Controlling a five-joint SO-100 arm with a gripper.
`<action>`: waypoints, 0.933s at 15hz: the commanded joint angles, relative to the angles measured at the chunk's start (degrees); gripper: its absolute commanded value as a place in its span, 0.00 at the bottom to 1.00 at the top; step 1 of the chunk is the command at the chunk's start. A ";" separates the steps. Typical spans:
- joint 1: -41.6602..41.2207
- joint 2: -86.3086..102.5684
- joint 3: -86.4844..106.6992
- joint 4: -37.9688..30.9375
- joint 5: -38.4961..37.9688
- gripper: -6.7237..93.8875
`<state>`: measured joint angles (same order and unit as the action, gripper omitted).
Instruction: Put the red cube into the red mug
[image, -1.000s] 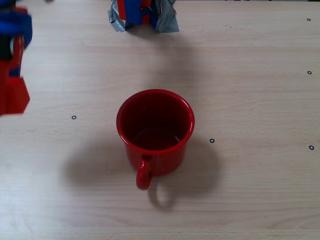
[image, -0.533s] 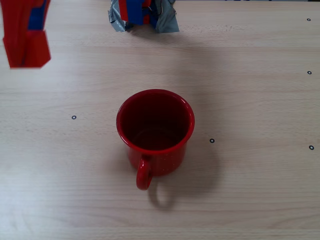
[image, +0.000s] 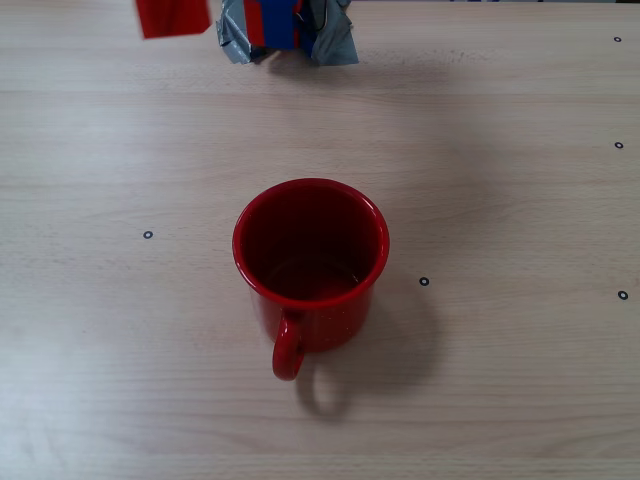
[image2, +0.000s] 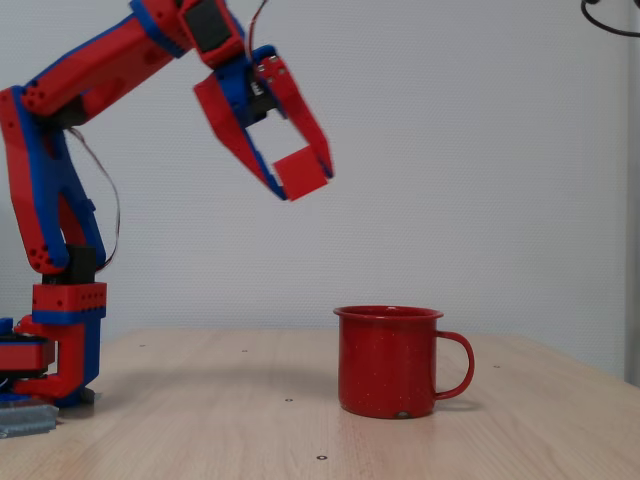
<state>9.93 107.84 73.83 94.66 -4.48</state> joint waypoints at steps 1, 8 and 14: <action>-2.46 4.31 -0.18 -0.18 0.70 0.07; -13.36 -10.02 -7.21 -7.29 7.47 0.07; -17.67 -26.81 -18.81 -10.37 10.72 0.07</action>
<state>-6.24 79.45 60.29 85.25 5.36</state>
